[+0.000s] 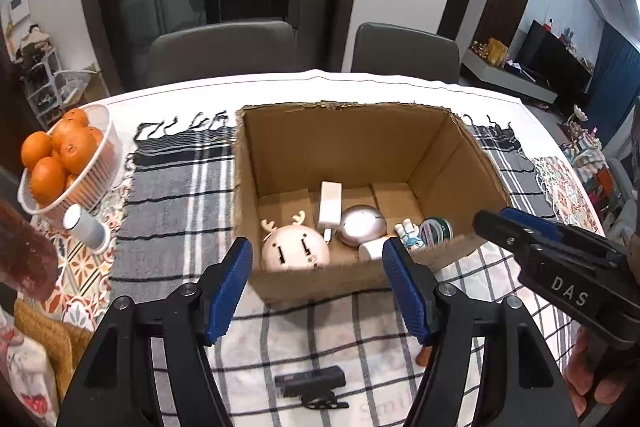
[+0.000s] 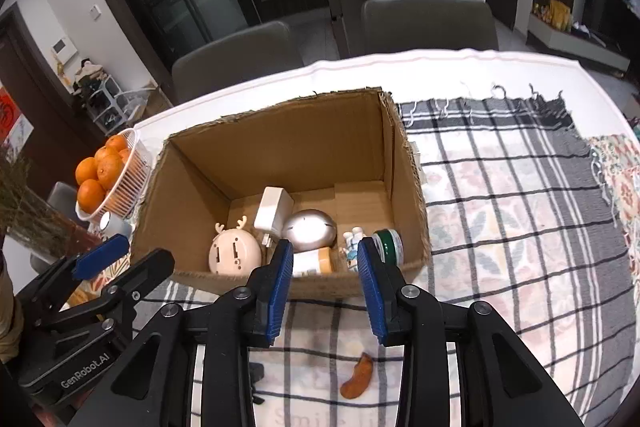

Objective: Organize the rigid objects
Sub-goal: 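Open both tools to drop the jar and figurine into the box, then grasp the black bike light with the left tool while the right tool approaches the wooden piece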

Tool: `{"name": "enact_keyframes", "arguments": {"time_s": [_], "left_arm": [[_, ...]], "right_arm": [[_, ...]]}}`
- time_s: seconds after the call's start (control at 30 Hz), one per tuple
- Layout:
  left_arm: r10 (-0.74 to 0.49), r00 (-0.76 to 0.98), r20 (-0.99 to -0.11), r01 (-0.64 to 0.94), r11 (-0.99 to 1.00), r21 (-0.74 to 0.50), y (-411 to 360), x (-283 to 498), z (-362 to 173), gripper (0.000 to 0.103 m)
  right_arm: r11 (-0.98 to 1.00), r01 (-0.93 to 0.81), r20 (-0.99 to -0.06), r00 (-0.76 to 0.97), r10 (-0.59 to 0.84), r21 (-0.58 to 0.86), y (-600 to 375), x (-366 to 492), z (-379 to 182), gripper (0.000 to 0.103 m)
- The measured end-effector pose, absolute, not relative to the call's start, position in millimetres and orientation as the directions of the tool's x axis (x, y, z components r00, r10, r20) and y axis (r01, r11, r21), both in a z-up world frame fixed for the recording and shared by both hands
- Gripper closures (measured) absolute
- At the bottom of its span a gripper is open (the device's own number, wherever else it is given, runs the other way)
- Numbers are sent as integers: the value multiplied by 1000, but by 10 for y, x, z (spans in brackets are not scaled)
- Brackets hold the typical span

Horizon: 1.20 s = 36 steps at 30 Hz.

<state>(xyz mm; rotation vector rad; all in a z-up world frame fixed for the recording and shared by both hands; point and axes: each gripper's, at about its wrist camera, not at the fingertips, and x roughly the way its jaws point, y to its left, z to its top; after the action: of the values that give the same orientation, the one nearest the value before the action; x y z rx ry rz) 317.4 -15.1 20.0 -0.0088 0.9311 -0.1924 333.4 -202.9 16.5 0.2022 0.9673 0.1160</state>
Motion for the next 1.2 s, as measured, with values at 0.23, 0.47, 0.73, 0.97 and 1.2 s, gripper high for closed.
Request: {"name": "enact_keyframes", "arguments": {"time_s": [0.23,0.47,0.73,0.97,1.2], "left_arm": [[-153,597,-787,139,986,-86,-108,2916,229,32],[-162,593,-789,131,986,-105,-84,2706,196,32],[-163,569,-806,121,986,-114,-94,2536,72,29],[-155,531,-833,109,987,-115,-78,2437,-131,28],[-160,487,-859,99,987,-128,-57,2373,-342,22]], "right_arm": [[978,-14,-792,585,176,208,-2010,3103,246,64],[977,-22,-791,584,183,210,-2011,2891,234,60],[974,-8,-805,561,192,227,-2027,2728,99,60],[972,7,-824,531,196,236,-2021,2632,-74,60],[971,13,-847,492,202,239,-2004,2575,-271,60]]}}
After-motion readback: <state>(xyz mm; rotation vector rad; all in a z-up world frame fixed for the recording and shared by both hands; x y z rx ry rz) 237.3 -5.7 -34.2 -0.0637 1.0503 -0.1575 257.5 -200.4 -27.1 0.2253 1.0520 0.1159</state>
